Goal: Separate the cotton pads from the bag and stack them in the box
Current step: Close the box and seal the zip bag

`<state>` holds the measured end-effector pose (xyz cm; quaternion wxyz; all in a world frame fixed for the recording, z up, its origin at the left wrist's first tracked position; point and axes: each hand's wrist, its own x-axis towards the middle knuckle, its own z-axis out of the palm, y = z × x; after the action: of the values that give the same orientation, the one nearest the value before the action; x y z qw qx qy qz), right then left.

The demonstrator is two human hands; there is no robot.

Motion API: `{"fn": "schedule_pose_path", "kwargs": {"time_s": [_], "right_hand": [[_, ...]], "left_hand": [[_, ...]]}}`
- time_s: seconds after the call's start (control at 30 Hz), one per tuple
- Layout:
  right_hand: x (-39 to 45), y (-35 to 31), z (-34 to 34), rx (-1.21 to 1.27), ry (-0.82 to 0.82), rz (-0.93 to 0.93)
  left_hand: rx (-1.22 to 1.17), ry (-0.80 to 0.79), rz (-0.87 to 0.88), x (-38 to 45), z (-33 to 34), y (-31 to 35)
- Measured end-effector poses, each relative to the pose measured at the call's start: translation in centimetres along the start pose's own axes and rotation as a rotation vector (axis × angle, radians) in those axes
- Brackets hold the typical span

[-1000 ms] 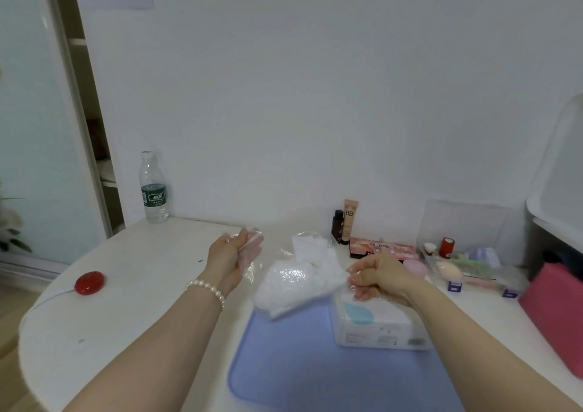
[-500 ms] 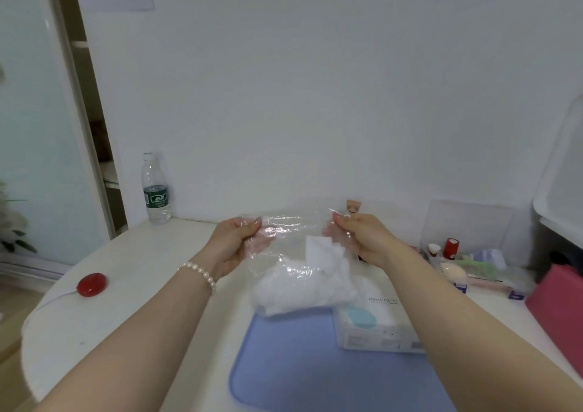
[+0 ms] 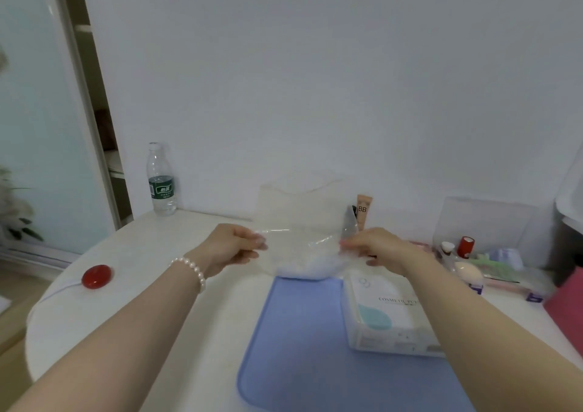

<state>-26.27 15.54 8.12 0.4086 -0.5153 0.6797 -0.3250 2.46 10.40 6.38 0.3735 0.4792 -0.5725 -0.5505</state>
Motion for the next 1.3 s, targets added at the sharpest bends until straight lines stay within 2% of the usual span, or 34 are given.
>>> {"fn": "schedule_pose_path", "kwargs": {"time_s": [0.07, 0.17, 0.3, 0.4, 0.5, 0.6, 0.7, 0.8, 0.9, 1.0, 1.13, 1.3], "right_hand": [[0.0, 1.1, 0.3, -0.077, -0.008, 0.051], [0.1, 1.7, 0.9, -0.064, 0.043, 0.027], [0.3, 1.9, 1.9, 0.155, 0.062, -0.092], [0.1, 1.8, 2.8, 0.354, 0.070, -0.091], [-0.2, 2.0, 3.6, 0.501, 0.008, -0.033], [-0.9, 1.9, 3.2, 0.435, -0.097, 0.002], [-1.8, 1.5, 2.8, 0.375, -0.182, 0.014], [-2.0, 1.4, 3.4, 0.325, -0.144, -0.009], [-1.9, 1.8, 3.7, 0.332, -0.111, -0.077], [-2.1, 2.4, 3.4, 0.408, -0.113, -0.116], [-2.9, 3.2, 3.3, 0.577, -0.132, -0.080], [-4.2, 3.0, 3.6, 0.521, -0.142, -0.055]], "left_hand": [[-0.066, -0.071, -0.090, -0.5, 0.4, -2.2], [-0.119, -0.115, -0.155, -1.4, 0.7, -4.5], [-0.112, -0.139, -0.209, -2.4, 0.4, -6.3], [-0.073, -0.218, -0.276, -3.0, 0.2, -7.4], [0.027, -0.275, -0.329, -3.5, 0.2, -7.9], [0.064, -0.285, -0.364, -3.8, 0.0, -7.6], [0.080, -0.238, -0.367, -3.5, -0.3, -6.6], [0.071, -0.104, -0.312, -2.8, 0.4, -5.7], [-0.159, -0.042, -0.185, -2.2, 1.1, -5.7], [-0.391, -0.019, -0.157, -2.4, 1.1, -5.7], [-0.401, -0.070, -0.152, -3.2, 1.0, -5.7], [-0.330, -0.211, -0.249, -4.5, 0.2, -5.7]]}}
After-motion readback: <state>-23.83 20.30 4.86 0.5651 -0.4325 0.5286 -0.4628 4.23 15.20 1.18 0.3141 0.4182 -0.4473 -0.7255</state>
